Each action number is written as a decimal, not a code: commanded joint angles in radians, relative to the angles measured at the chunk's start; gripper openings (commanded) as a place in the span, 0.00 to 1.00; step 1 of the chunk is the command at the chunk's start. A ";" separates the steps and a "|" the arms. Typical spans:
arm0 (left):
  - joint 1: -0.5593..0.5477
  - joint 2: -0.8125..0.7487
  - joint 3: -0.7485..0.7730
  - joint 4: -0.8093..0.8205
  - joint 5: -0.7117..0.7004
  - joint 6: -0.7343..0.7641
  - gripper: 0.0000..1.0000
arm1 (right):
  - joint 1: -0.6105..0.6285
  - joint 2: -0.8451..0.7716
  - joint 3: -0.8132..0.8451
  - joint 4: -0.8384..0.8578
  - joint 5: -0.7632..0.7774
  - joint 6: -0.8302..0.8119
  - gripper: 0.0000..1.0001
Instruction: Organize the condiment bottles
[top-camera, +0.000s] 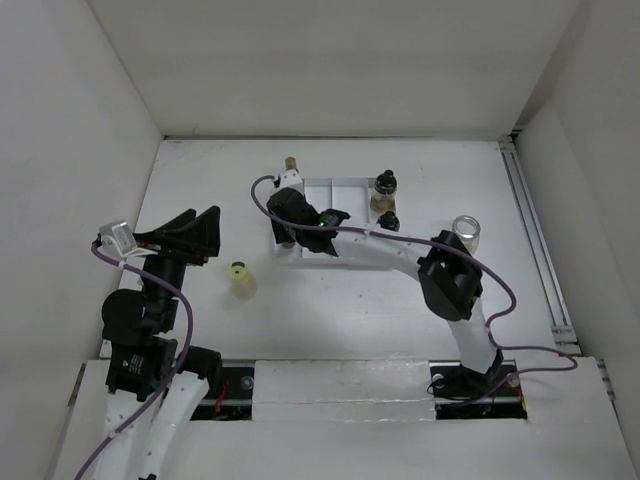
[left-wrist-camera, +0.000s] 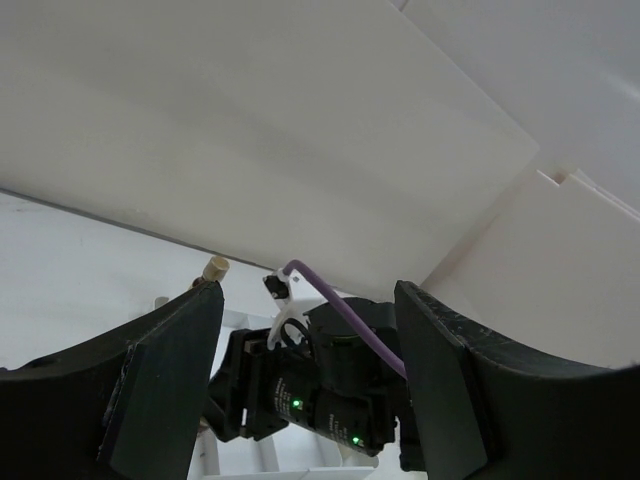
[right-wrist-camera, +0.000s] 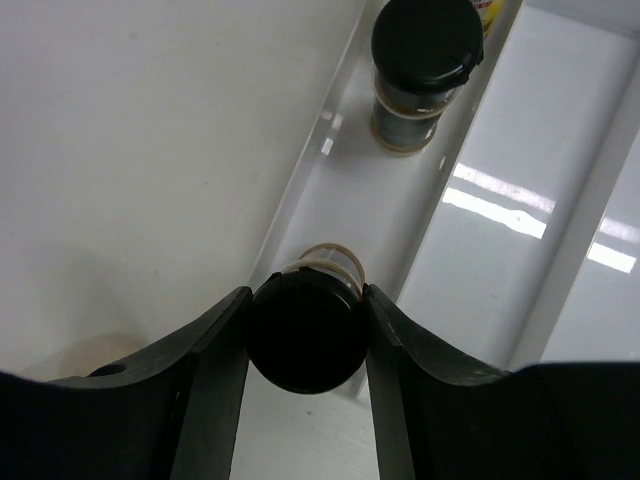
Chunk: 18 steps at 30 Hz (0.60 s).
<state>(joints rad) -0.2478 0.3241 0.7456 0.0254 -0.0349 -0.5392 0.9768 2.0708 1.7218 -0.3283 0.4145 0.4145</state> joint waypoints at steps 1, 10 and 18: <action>-0.005 0.001 -0.005 0.036 0.000 0.012 0.65 | 0.008 0.024 0.084 0.052 0.081 -0.043 0.47; -0.005 0.010 -0.005 0.036 0.000 0.012 0.65 | 0.008 0.086 0.128 0.018 0.072 -0.043 0.64; -0.005 0.010 -0.005 0.036 0.000 0.012 0.65 | 0.008 -0.019 0.119 0.000 0.072 -0.043 0.86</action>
<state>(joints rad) -0.2478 0.3252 0.7456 0.0254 -0.0349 -0.5392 0.9768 2.1544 1.8050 -0.3336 0.4644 0.3771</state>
